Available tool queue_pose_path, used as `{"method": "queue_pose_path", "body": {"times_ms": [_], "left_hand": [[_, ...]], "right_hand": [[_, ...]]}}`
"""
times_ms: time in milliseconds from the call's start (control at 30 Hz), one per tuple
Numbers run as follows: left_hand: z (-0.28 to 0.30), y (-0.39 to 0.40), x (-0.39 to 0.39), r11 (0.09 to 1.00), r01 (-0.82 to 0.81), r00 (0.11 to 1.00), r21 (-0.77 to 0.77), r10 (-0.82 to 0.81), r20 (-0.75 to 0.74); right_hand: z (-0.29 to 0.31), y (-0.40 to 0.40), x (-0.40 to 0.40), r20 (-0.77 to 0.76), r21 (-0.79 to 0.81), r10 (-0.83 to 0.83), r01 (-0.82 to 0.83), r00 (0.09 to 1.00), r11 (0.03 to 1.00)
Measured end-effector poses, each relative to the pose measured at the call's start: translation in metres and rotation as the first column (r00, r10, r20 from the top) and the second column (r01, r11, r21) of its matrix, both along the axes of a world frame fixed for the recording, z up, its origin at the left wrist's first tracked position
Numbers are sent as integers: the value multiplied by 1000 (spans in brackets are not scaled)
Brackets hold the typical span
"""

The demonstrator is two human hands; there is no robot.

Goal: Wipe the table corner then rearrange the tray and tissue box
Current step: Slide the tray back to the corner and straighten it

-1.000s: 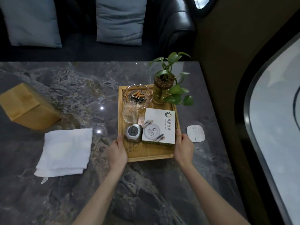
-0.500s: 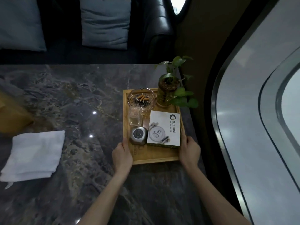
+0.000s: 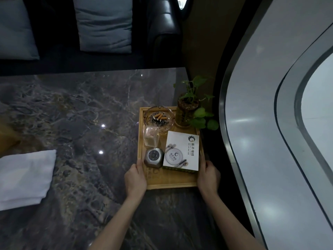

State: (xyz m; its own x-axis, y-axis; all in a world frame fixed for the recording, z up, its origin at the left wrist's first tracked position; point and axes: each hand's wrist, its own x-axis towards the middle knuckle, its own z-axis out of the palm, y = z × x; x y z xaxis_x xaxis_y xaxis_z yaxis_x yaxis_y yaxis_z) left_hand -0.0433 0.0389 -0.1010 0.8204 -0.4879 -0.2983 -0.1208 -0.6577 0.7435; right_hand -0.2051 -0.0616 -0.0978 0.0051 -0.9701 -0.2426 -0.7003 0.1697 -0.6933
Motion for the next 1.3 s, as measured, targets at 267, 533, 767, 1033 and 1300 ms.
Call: {"method": "queue_pose_path", "body": {"times_ms": [267,533,767,1033,1300], "left_hand": [[-1,-2,-3,999,17,1000,49,-18,22],[-3,-4,0,990,79,997,113,-80,0],[2,2,12,937,272,962,219,-263,-72],[13,-2,15,753,444,846,486,-531,50],[4,2,15,632,479,750,609,-655,89]], "right_hand": [[-8,-2,-2,-41,42,13,-11,999,999],[-7,-7,-2,-97,50,62,-58,993,997],[6,-11,-5,-330,126,298,-271,896,954],[16,-20,-4,-602,245,486,-433,633,867],[12,-17,-5,-626,288,498,-416,600,863]]}}
